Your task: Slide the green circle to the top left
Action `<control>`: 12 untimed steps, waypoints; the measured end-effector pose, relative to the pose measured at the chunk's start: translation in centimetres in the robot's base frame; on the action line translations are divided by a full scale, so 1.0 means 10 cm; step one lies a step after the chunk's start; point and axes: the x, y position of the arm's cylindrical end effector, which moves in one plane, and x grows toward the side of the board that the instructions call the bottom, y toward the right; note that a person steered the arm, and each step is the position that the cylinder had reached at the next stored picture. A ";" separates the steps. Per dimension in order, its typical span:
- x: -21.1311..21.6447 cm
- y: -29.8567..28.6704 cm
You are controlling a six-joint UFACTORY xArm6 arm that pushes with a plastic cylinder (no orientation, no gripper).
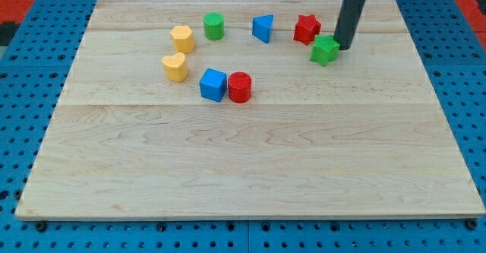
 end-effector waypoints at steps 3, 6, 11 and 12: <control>0.88 0.84; 0.88 0.60; -0.35 -1.64; -0.50 -2.21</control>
